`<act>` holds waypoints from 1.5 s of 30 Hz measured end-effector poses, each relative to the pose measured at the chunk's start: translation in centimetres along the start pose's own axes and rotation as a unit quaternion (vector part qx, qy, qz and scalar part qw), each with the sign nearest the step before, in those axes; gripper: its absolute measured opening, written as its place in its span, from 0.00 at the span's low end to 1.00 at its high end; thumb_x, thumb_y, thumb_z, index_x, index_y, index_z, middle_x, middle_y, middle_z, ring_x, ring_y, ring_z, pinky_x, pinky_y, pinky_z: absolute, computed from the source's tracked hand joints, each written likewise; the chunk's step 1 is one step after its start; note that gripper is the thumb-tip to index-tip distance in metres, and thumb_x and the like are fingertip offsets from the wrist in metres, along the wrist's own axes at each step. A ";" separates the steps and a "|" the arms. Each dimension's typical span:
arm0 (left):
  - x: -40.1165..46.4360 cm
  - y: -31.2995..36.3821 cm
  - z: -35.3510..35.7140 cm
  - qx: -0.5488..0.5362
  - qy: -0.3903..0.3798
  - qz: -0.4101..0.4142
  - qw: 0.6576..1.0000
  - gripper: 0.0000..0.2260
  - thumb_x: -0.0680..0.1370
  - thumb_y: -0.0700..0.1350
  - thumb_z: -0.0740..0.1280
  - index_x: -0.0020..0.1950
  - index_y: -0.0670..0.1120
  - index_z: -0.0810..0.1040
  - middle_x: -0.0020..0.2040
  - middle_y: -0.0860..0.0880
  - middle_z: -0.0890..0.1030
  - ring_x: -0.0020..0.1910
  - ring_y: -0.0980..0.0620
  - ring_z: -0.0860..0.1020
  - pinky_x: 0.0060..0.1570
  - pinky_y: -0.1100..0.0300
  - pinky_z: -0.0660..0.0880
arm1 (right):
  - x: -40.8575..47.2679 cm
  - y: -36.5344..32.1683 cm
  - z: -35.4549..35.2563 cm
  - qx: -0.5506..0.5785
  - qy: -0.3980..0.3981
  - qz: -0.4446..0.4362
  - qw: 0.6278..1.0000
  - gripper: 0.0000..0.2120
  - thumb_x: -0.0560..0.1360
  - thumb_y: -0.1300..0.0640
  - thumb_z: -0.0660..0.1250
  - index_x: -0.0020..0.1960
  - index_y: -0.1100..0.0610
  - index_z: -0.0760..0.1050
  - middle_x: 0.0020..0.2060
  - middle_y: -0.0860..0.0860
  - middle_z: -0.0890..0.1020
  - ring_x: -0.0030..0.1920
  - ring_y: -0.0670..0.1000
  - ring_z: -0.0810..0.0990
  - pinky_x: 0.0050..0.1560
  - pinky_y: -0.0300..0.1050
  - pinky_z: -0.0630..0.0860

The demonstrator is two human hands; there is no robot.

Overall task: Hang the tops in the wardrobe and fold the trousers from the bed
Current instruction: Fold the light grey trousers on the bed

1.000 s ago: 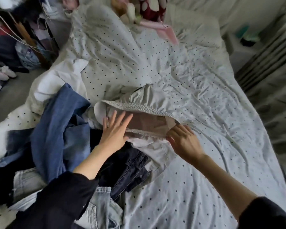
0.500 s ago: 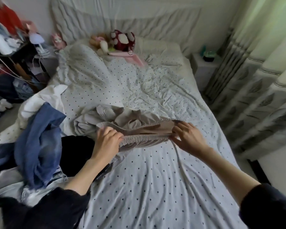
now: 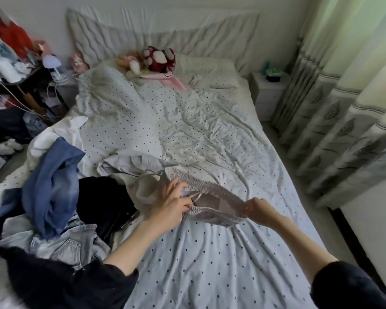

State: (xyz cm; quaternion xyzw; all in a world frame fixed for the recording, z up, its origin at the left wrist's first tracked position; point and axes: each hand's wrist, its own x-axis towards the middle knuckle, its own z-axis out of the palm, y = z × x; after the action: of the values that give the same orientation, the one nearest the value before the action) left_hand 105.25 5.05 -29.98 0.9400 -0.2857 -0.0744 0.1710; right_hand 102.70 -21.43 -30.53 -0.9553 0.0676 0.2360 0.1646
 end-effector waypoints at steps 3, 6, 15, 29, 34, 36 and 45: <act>-1.5 0.1 2.6 -0.004 -0.079 -0.005 0.997 0.10 0.80 0.39 0.60 0.57 0.45 0.78 0.77 0.49 0.50 0.76 0.46 0.39 0.74 0.49 0.43 | 0.3 -0.5 2.4 0.052 0.006 0.011 0.999 0.13 0.79 0.59 0.59 0.59 0.56 0.78 0.55 0.54 0.82 0.55 0.54 0.79 0.57 0.46 0.74; -3.2 -0.7 4.5 -0.011 -0.114 -0.003 0.993 0.12 0.79 0.38 0.58 0.59 0.44 0.76 0.76 0.48 0.49 0.76 0.46 0.38 0.74 0.51 0.46 | 1.4 -2.0 3.5 0.048 0.051 0.002 0.998 0.21 0.78 0.53 0.63 0.69 0.55 0.67 0.62 0.56 0.77 0.62 0.55 0.75 0.60 0.47 0.71; -6.2 -6.4 6.1 -0.043 -0.088 -0.022 0.995 0.09 0.79 0.40 0.62 0.52 0.48 0.80 0.70 0.51 0.59 0.71 0.53 0.49 0.65 0.56 0.65 | 8.0 -10.5 10.3 -0.116 -0.006 -0.066 0.991 0.26 0.76 0.44 0.63 0.70 0.51 0.62 0.68 0.52 0.68 0.68 0.55 0.65 0.64 0.55 0.63; -6.7 -4.2 7.0 0.159 -0.075 0.100 0.979 0.08 0.59 0.53 0.78 0.31 0.54 0.81 0.38 0.54 0.78 0.45 0.51 0.79 0.52 0.58 0.78 | 8.8 -3.2 5.5 0.032 0.240 0.068 0.968 0.08 0.79 0.60 0.56 0.52 0.64 0.68 0.46 0.64 0.78 0.41 0.62 0.77 0.32 0.48 0.65; -3.7 1.3 5.8 0.055 0.026 0.095 0.994 0.05 0.64 0.40 0.74 0.34 0.47 0.79 0.66 0.40 0.73 0.68 0.38 0.67 0.60 0.47 0.72 | 7.3 3.6 1.7 0.198 0.254 0.181 0.929 0.08 0.73 0.67 0.55 0.49 0.62 0.69 0.45 0.64 0.79 0.42 0.58 0.73 0.39 0.48 0.67; -2.5 2.9 5.6 -0.003 -0.001 0.036 0.999 0.03 0.70 0.39 0.70 0.39 0.46 0.77 0.73 0.39 0.62 0.69 0.37 0.66 0.59 0.48 0.73 | 7.5 6.1 0.9 0.227 0.244 0.187 0.924 0.11 0.72 0.68 0.55 0.51 0.63 0.72 0.45 0.65 0.81 0.47 0.60 0.78 0.41 0.48 0.71; 4.0 13.7 10.2 0.004 -0.156 0.073 0.985 0.11 0.78 0.43 0.55 0.59 0.46 0.70 0.61 0.52 0.75 0.50 0.47 0.77 0.45 0.53 0.73 | 9.8 18.8 -2.9 0.404 0.225 0.214 0.860 0.16 0.73 0.70 0.53 0.55 0.62 0.74 0.49 0.64 0.79 0.46 0.64 0.82 0.45 0.57 0.80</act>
State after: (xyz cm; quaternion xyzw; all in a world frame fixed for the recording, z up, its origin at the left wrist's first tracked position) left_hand 99.06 -10.71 -34.66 0.8942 -0.3770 -0.2061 0.1256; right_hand 108.68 -40.56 -38.04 -0.7940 0.3948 -0.0038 0.4622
